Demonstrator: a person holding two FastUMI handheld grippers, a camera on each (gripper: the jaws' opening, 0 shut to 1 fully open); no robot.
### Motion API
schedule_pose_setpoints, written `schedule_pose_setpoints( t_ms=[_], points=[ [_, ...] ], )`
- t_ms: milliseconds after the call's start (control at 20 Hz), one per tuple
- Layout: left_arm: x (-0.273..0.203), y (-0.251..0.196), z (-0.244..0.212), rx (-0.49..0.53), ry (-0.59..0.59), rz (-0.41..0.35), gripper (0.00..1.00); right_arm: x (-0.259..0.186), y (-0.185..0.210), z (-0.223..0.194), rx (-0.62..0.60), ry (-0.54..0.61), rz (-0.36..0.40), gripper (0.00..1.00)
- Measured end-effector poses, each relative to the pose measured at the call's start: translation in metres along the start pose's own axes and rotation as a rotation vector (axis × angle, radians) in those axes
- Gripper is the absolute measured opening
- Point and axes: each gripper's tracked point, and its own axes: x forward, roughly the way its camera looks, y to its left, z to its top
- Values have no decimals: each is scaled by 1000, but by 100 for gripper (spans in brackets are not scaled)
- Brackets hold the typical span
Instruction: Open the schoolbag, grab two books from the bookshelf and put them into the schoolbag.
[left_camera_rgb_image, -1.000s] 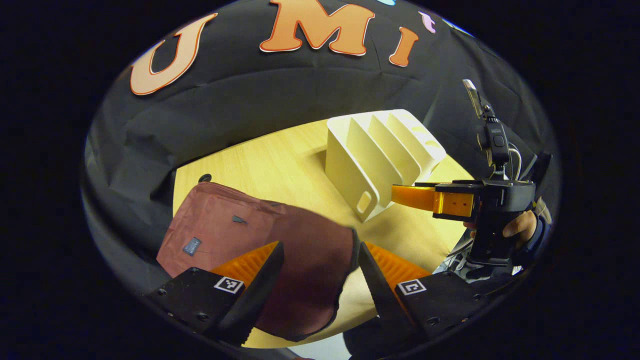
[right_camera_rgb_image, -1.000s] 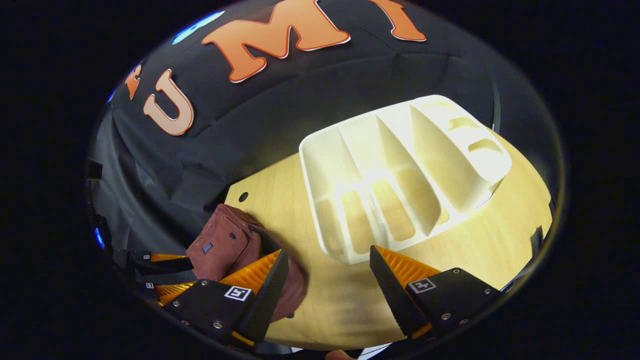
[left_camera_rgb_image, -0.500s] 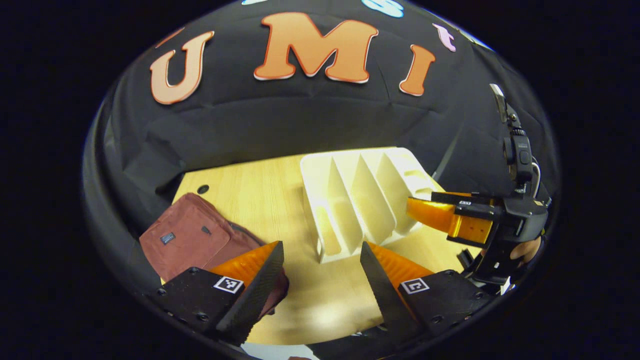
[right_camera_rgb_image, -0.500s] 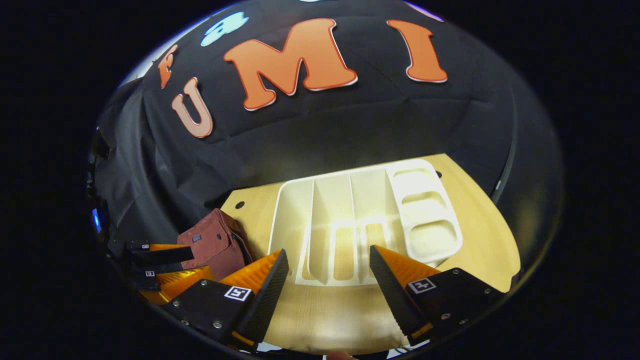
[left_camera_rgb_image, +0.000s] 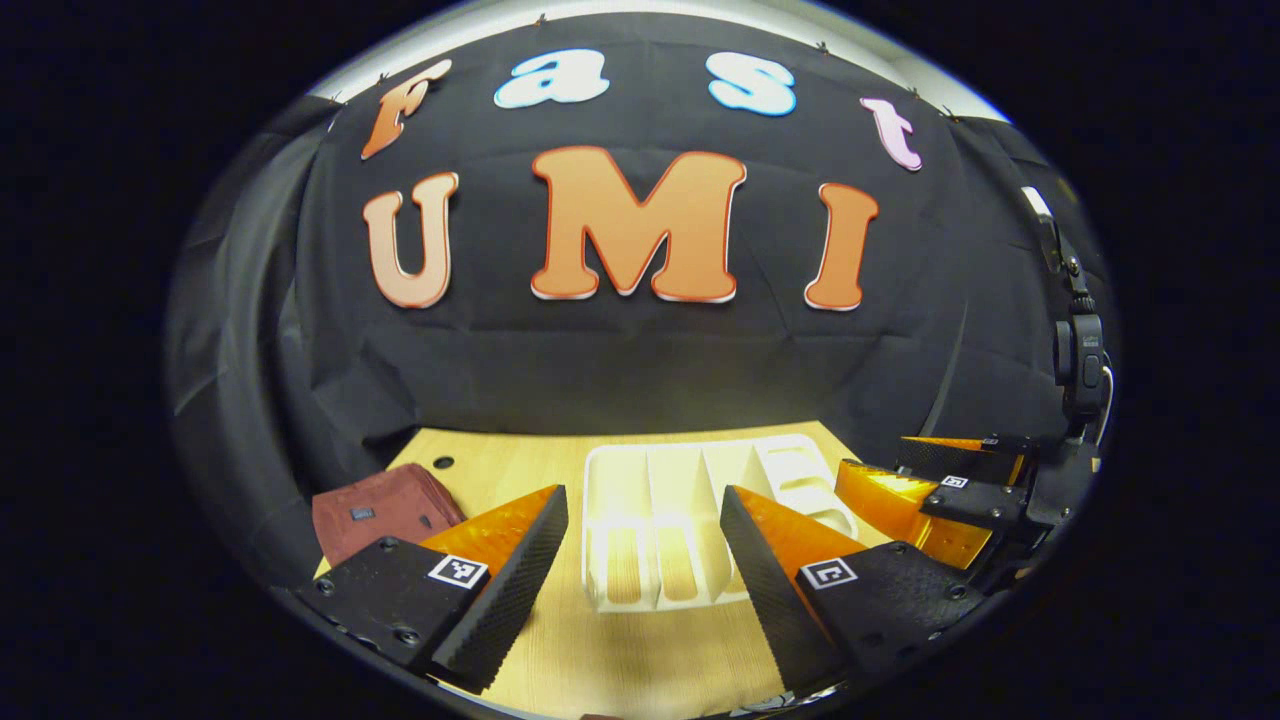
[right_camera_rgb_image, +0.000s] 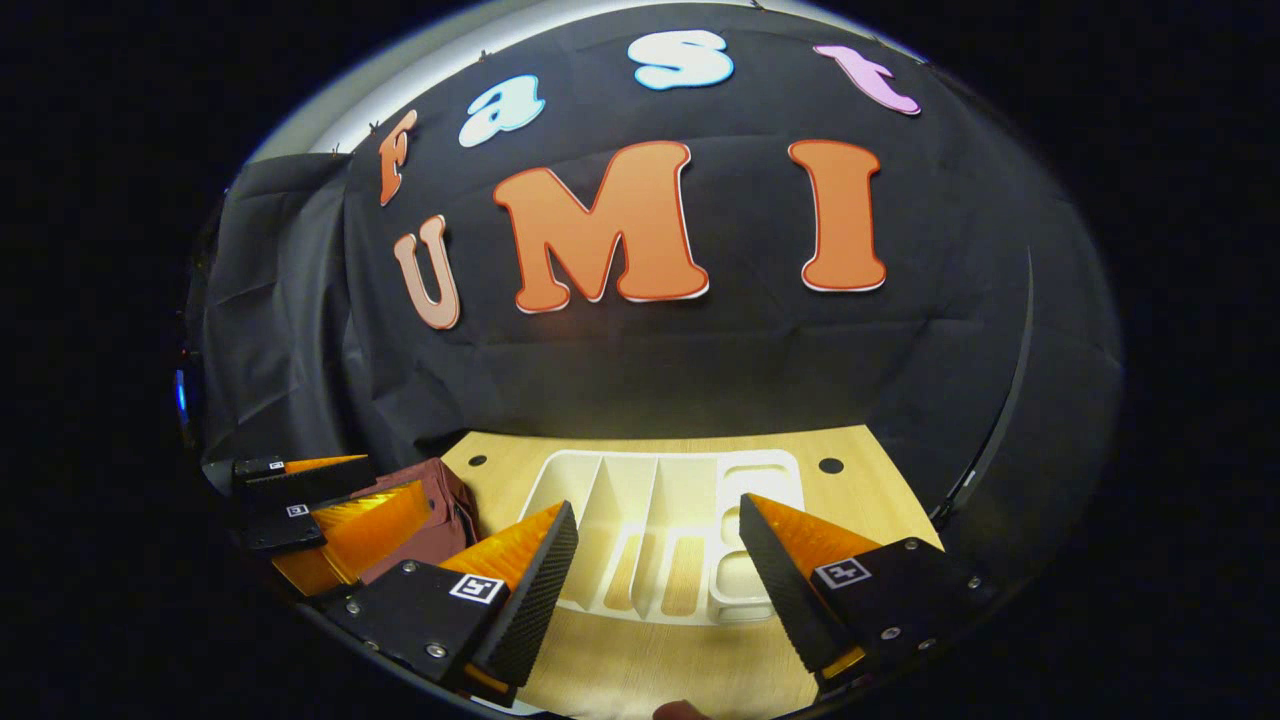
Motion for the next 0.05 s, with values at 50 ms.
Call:
schedule_pose_setpoints(
  t_ms=[50],
  points=[
    [-5, -1, 7, 15, -46, 8, 100, -1, 0, 7, 0, -31, -5, 97]
  ],
)
